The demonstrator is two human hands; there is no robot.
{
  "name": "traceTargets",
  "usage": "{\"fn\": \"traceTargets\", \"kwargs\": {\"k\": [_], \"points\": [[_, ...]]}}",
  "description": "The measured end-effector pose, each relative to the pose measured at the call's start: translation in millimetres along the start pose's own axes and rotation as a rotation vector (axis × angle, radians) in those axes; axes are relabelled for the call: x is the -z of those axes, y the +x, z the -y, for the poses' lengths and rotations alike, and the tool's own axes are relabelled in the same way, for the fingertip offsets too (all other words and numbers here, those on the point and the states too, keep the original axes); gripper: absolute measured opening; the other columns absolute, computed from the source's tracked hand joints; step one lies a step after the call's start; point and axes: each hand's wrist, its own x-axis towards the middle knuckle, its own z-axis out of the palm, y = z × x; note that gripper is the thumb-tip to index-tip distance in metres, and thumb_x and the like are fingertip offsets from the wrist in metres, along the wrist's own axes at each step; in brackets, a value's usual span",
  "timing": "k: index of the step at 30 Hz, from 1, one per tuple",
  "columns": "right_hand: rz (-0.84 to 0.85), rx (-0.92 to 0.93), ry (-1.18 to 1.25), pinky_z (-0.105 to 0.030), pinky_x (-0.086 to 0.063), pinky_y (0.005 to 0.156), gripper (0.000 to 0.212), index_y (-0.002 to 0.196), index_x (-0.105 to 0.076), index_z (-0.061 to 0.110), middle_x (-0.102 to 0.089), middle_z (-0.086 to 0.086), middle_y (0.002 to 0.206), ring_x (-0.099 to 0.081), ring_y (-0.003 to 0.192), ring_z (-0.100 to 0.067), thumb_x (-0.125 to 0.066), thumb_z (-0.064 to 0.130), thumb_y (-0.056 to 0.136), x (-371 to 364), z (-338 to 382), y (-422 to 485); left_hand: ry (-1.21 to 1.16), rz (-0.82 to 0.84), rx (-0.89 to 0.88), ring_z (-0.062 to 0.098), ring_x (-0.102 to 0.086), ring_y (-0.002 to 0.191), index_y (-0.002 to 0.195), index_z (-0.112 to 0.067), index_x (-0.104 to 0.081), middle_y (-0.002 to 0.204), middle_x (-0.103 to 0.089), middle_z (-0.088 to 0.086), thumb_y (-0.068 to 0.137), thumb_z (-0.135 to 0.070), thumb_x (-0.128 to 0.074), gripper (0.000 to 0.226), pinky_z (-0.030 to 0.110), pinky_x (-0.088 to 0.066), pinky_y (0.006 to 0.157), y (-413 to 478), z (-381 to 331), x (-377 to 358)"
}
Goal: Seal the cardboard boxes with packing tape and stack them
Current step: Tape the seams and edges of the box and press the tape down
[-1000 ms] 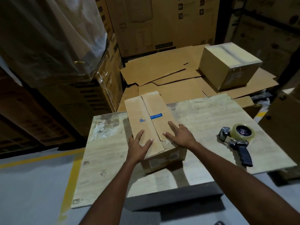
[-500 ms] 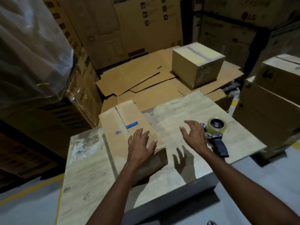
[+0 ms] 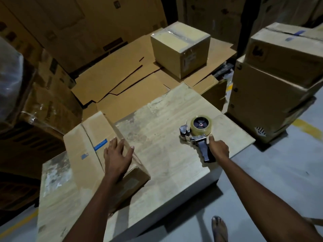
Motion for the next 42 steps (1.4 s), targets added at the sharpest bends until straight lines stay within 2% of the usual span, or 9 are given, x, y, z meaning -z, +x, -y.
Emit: {"fn": "traceTargets", "kwargs": {"k": [4, 8, 17, 20, 23, 27, 34, 39, 42], "points": [[0.223, -0.099, 0.179, -0.040, -0.046, 0.087, 0.073, 0.128, -0.062, -0.003, -0.064, -0.025, 0.128, -0.062, 0.110, -0.039, -0.035, 0.060, 0.106, -5, -1, 12, -0.009, -0.013, 0.021, 0.020, -0.017, 0.155, 0.150, -0.024, -0.048, 0.167, -0.028, 0.003, 0.095, -0.066, -0.038, 0.070, 0.052, -0.011, 0.126, 0, -2, -2], [0.684, -0.265, 0.538, -0.041, -0.051, 0.063, 0.075, 0.124, -0.062, -0.004, -0.063, -0.020, 0.084, -0.060, 0.069, -0.033, -0.040, 0.063, 0.103, -12, -2, 25, -0.008, -0.024, 0.039, 0.021, -0.020, 0.154, 0.149, -0.025, -0.050, 0.166, -0.029, 0.002, 0.096, -0.062, -0.040, 0.066, 0.053, -0.013, 0.126, 0, -4, -2], [0.984, -0.348, 0.917, -0.041, -0.055, 0.072, 0.069, 0.107, -0.066, 0.000, -0.062, -0.017, 0.090, -0.062, 0.079, -0.032, -0.053, 0.067, 0.095, -20, -1, 19, -0.047, -0.001, 0.044, 0.019, -0.016, 0.156, 0.152, -0.028, -0.045, 0.168, -0.023, -0.003, 0.095, -0.065, -0.033, 0.069, 0.051, -0.010, 0.127, -3, -2, -1], [0.974, -0.414, 1.015, -0.046, -0.060, 0.080, 0.066, 0.100, -0.067, -0.002, -0.064, -0.020, 0.093, -0.068, 0.084, -0.037, -0.057, 0.063, 0.095, -22, 1, 9, -0.021, 0.022, 0.019, 0.018, -0.012, 0.157, 0.155, -0.030, -0.039, 0.170, -0.018, -0.002, 0.099, -0.068, -0.030, 0.069, 0.050, -0.009, 0.127, -3, 1, 1], [0.983, -0.380, 1.044, -0.032, -0.055, 0.057, 0.062, 0.108, -0.063, 0.000, -0.062, -0.016, 0.089, -0.061, 0.066, -0.025, -0.055, 0.059, 0.092, -24, 13, -3, -0.009, 0.064, 0.011, 0.014, -0.006, 0.157, 0.159, -0.031, -0.031, 0.171, -0.012, -0.002, 0.100, -0.071, -0.019, 0.073, 0.048, -0.006, 0.127, -4, 2, 4], [0.973, -0.419, 1.049, -0.027, -0.048, 0.049, 0.071, 0.110, -0.063, -0.003, -0.058, -0.008, 0.075, -0.054, 0.053, -0.018, -0.044, 0.064, 0.098, -33, 19, -14, 0.049, 0.125, -0.028, 0.014, -0.001, 0.158, 0.162, -0.030, -0.024, 0.172, -0.005, -0.003, 0.096, -0.074, -0.005, 0.082, 0.047, -0.008, 0.126, -3, 6, 11], [0.902, -0.242, 0.824, -0.028, -0.045, 0.047, 0.069, 0.089, -0.063, 0.005, -0.054, -0.008, 0.071, -0.052, 0.052, -0.019, -0.046, 0.071, 0.096, -48, 52, -50, 0.006, 0.135, -0.203, 0.019, -0.033, 0.147, 0.149, -0.029, -0.051, 0.161, -0.040, -0.003, 0.103, -0.062, -0.024, 0.063, 0.045, -0.023, 0.117, 15, 50, 43], [0.892, -0.064, 0.634, -0.035, -0.047, 0.057, 0.059, 0.102, -0.064, 0.003, -0.059, -0.015, 0.081, -0.058, 0.068, -0.028, -0.047, 0.059, 0.102, -62, 93, -100, 0.047, 0.061, -0.256, 0.019, -0.040, 0.140, 0.138, -0.025, -0.061, 0.151, -0.051, 0.002, 0.102, -0.058, -0.027, 0.060, 0.041, -0.026, 0.110, 32, 105, 66], [0.815, 0.030, 0.529, -0.033, -0.041, 0.054, 0.056, 0.108, -0.063, 0.004, -0.056, -0.012, 0.075, -0.052, 0.060, -0.024, -0.045, 0.057, 0.103, -81, 115, -129, 0.064, 0.040, -0.231, 0.019, -0.037, 0.141, 0.142, -0.024, -0.058, 0.154, -0.048, 0.003, 0.102, -0.054, -0.033, 0.057, 0.041, -0.025, 0.112, 51, 137, 77]]}}
